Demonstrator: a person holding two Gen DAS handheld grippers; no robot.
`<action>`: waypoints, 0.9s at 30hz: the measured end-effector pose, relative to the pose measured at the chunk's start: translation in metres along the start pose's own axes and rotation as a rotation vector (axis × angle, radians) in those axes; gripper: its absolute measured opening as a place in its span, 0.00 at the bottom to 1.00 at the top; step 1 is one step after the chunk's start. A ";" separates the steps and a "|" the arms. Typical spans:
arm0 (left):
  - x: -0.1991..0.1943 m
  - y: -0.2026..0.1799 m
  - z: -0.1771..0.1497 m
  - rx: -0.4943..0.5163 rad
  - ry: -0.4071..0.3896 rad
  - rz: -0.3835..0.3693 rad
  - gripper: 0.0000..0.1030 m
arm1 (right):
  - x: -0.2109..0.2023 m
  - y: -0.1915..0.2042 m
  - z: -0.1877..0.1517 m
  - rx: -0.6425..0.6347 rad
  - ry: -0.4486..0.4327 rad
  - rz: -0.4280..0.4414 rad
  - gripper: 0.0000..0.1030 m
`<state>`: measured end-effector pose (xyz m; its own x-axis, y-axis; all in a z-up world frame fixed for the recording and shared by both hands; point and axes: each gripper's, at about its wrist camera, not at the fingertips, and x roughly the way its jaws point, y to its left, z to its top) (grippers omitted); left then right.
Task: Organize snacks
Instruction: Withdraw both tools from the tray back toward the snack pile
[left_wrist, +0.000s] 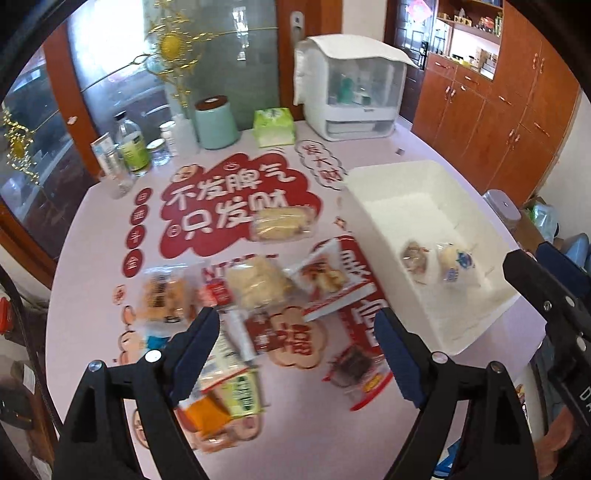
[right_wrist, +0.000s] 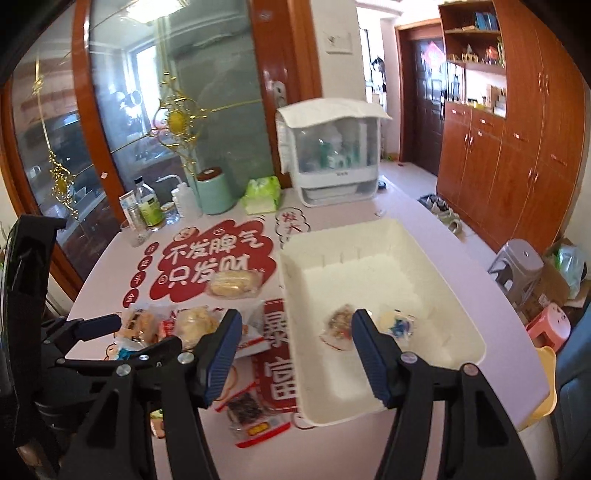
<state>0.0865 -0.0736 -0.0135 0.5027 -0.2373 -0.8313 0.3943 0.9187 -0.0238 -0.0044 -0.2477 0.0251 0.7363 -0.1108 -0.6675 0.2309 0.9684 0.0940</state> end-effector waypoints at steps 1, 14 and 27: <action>-0.003 0.011 -0.002 -0.009 -0.003 0.000 0.82 | -0.003 0.011 -0.001 -0.015 -0.009 -0.004 0.61; -0.015 0.121 -0.027 -0.061 -0.039 0.018 0.82 | 0.002 0.084 -0.017 0.013 0.037 -0.003 0.61; -0.002 0.186 -0.060 -0.068 -0.012 0.081 0.82 | 0.023 0.125 -0.056 0.034 0.186 0.022 0.60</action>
<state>0.1125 0.1167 -0.0501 0.5397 -0.1648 -0.8255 0.2995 0.9541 0.0053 0.0064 -0.1164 -0.0196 0.6123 -0.0432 -0.7894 0.2395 0.9617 0.1331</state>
